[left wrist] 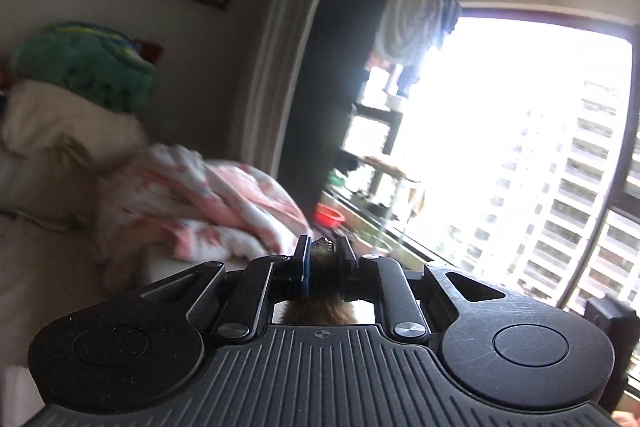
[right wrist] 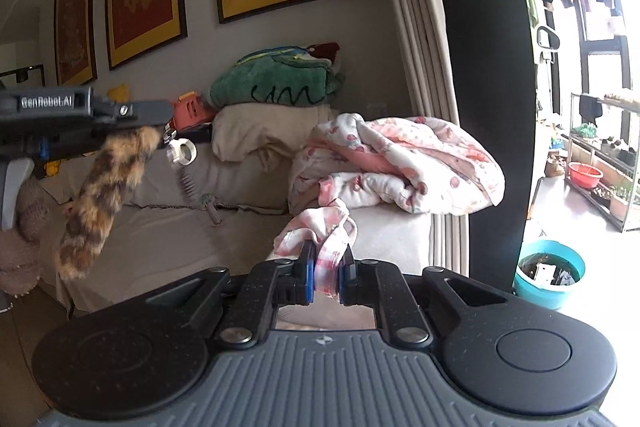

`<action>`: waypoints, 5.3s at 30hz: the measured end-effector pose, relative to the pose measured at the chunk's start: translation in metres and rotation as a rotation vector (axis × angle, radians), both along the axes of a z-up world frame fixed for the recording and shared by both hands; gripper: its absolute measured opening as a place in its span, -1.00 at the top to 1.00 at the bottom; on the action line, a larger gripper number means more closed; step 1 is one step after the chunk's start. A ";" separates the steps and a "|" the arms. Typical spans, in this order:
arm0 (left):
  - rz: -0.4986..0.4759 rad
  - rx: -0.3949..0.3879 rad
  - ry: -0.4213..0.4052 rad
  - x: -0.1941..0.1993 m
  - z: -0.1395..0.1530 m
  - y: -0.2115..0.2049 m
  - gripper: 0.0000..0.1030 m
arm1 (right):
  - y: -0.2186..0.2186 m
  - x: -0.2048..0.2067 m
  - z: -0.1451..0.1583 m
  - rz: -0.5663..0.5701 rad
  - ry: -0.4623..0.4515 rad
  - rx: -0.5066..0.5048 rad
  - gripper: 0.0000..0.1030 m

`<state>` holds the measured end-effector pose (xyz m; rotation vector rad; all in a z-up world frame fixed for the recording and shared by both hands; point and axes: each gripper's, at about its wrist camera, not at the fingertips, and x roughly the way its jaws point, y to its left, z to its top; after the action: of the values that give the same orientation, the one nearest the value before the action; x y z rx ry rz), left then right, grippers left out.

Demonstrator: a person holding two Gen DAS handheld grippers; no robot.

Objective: Organize soft objects
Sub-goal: 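Carry keychain and cloth to the pink box and open both grippers, then reach the left gripper to the white star toy and close on it, then lift the white star toy with the left gripper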

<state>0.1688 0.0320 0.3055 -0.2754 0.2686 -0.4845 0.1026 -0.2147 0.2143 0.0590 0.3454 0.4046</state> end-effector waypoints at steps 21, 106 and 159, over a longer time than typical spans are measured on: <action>-0.060 0.104 0.302 0.036 -0.143 -0.046 0.63 | -0.034 -0.003 -0.115 -0.094 0.170 -0.124 0.09; 0.329 0.260 0.359 -0.088 -0.280 0.188 0.81 | 0.200 -0.034 -0.221 0.325 0.303 -0.314 -0.07; 0.402 0.379 0.426 -0.049 -0.289 0.166 0.24 | 0.189 -0.054 -0.230 0.301 0.228 -0.304 -0.22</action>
<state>0.1203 0.1984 0.0164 -0.0536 0.6950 0.0332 0.0490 -0.0253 -0.0161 -0.2481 0.6412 0.6406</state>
